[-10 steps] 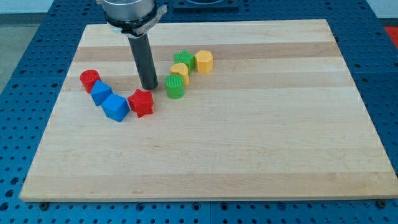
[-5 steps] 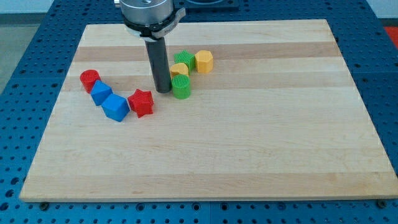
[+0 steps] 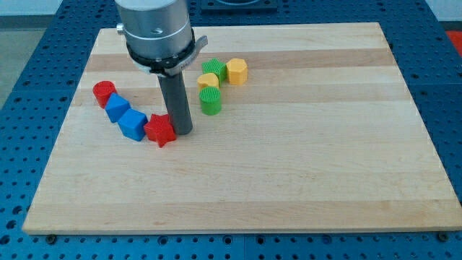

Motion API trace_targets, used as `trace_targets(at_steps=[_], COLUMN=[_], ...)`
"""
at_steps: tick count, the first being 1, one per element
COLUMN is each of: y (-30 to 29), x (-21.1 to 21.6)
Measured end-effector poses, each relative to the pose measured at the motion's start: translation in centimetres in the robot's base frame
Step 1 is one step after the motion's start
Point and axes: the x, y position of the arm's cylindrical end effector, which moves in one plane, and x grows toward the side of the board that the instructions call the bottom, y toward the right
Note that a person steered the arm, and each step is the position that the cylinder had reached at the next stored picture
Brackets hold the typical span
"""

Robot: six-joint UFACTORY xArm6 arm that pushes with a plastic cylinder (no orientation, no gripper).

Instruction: Place the red star towards the right side of the blue cube

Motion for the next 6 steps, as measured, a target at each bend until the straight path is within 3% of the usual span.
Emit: trace_targets(at_steps=[3, 6], y=[-0.1, -2.2], x=[0.7, 5.1])
